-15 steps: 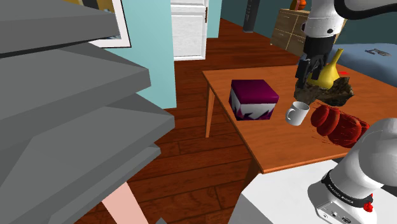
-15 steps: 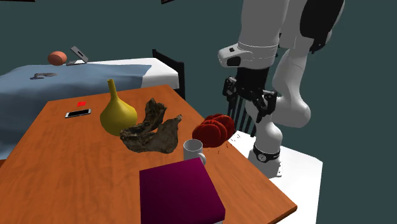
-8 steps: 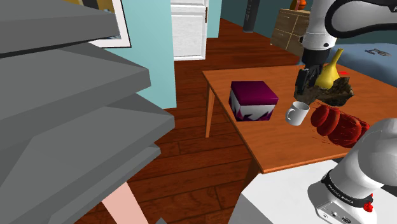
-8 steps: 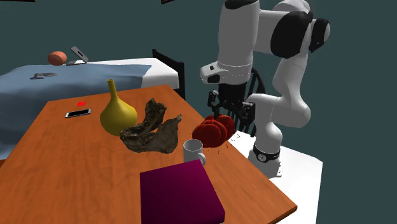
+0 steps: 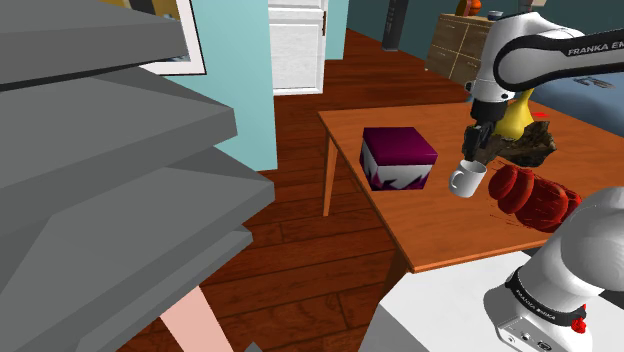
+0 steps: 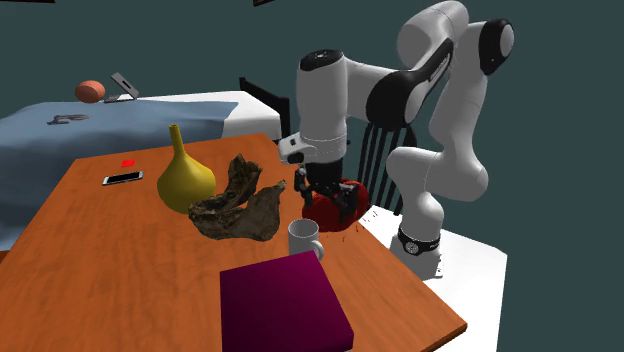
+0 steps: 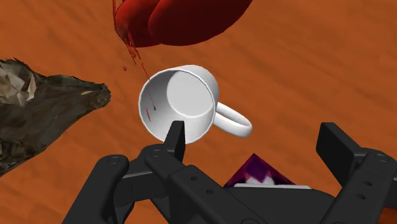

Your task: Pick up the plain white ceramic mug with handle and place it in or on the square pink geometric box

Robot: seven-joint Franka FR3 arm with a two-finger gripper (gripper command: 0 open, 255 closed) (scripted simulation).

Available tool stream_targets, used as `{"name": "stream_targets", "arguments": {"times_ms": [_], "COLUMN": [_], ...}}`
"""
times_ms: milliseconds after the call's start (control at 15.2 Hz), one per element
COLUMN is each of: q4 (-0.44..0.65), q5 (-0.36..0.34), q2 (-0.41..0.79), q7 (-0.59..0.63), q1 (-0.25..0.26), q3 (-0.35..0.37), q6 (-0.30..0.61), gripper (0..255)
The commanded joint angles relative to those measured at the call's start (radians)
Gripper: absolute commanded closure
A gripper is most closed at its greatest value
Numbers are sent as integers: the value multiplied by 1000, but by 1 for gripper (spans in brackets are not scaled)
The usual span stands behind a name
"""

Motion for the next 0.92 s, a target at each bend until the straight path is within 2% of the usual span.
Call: {"name": "stream_targets", "arguments": {"times_ms": [0, 66, 594, 858], "q4": [-12, -14, -94, -94], "q5": [-22, -30, -57, -57], "q2": [47, 75, 108, 108], "q7": [-51, -77, -74, -74], "q1": [-5, -6, -18, -18], "q3": [-49, -74, -104, -104], "q6": [66, 99, 213, 213], "gripper": [0, 0, 0, 0]}}
